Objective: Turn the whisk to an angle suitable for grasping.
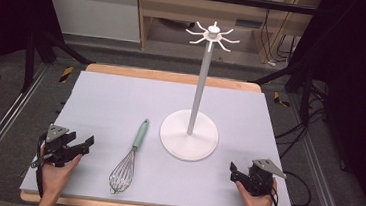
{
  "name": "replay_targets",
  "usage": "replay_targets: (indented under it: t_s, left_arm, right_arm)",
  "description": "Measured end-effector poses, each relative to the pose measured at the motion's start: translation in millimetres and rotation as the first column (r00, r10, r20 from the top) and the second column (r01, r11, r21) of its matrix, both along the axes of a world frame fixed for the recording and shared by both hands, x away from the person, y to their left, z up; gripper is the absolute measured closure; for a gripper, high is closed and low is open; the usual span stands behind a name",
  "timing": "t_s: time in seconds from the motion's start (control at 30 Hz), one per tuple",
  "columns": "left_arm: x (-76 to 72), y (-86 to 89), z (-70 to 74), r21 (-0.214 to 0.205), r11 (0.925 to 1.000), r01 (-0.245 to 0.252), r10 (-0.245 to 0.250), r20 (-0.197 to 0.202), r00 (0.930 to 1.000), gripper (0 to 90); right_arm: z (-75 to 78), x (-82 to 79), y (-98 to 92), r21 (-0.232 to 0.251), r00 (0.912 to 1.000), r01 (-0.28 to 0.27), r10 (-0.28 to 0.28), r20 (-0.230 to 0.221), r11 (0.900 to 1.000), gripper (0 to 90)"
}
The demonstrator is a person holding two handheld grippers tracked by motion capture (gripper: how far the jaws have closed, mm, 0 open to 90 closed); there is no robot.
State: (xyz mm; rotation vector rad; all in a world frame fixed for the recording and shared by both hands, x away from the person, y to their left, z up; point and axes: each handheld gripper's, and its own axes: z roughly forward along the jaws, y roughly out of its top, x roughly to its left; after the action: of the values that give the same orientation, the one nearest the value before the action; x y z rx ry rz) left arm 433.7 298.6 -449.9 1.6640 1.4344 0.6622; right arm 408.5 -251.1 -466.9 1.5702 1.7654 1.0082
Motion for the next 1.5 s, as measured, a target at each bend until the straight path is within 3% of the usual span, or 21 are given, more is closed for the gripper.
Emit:
replay_targets:
  t_s: [0.3, 0.6, 0.97, 1.17, 1.5]
  left_arm:
    - [-4.4, -9.1, 8.0, -0.020, 0.9981, 0.058, -0.058, -0.005, 0.9983, 35.2]
    - [-7.1, -25.0, 17.2, -0.039, 0.9906, 0.131, -0.132, -0.007, 0.9913, 38.0]
    - [-6.9, -42.1, 26.2, 0.000, 0.9830, 0.184, -0.184, 0.002, 0.9830, 37.2]
    - [-2.4, -55.7, 32.6, 0.026, 0.9764, 0.214, -0.214, -0.014, 0.9768, 37.3]
    - [5.2, -70.0, 44.4, 0.058, 0.9657, 0.253, -0.252, -0.029, 0.9673, 38.7]
  right_arm:
    - [1.7, -1.7, 4.5, -0.004, 0.9996, -0.026, 0.027, 0.006, 0.9996, 18.6]
    - [1.9, -2.3, 7.8, -0.021, 0.9992, -0.039, 0.039, 0.007, 0.9990, 18.2]
    - [-0.6, 0.0, 13.5, -0.045, 0.9972, -0.072, 0.071, -0.021, 0.9964, 19.1]
    - [-1.1, 0.2, 13.7, -0.041, 0.9965, -0.082, 0.081, -0.021, 0.9958, 19.8]
    - [0.2, -0.5, 12.0, -0.040, 0.9983, -0.057, 0.057, -0.005, 0.9976, 19.1]
